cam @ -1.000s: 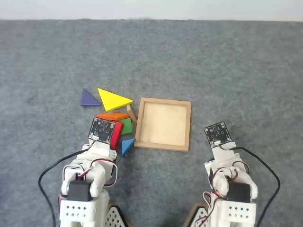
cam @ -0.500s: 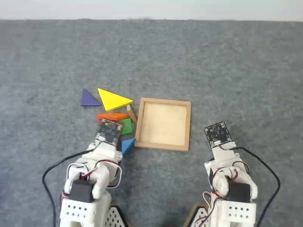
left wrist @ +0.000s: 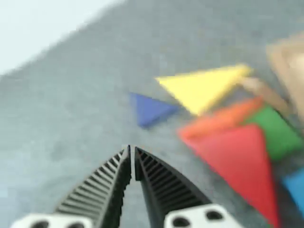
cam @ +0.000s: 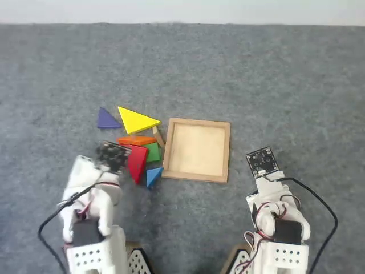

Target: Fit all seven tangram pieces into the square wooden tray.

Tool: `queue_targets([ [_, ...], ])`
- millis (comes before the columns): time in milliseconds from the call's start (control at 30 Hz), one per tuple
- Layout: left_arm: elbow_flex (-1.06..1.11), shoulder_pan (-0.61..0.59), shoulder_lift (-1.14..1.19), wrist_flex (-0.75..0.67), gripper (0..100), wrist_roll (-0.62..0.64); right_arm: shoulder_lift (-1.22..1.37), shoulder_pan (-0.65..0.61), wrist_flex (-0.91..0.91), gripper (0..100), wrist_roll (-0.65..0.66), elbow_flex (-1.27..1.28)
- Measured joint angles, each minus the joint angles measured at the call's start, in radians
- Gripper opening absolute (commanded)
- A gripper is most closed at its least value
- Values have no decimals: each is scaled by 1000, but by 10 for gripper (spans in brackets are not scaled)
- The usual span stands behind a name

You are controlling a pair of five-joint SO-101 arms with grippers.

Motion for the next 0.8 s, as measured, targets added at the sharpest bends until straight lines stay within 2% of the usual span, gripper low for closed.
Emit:
queue_targets([
  [200, -405, -26, 87, 255, 13, 0, 0, 0, 0, 8, 0, 0],
  [467, -956, -26, 721, 605, 13, 54, 0, 0, 0, 8, 0, 0],
  [567, -1096, -14, 962, 709, 13, 63, 0, 0, 0, 8, 0, 0],
  [700, -1115, 48, 1169, 726, 13, 112, 0, 0, 0, 8, 0, 0],
  [800, -1073, 94, 1249, 646, 21, 198, 0, 0, 0, 8, 0, 0],
])
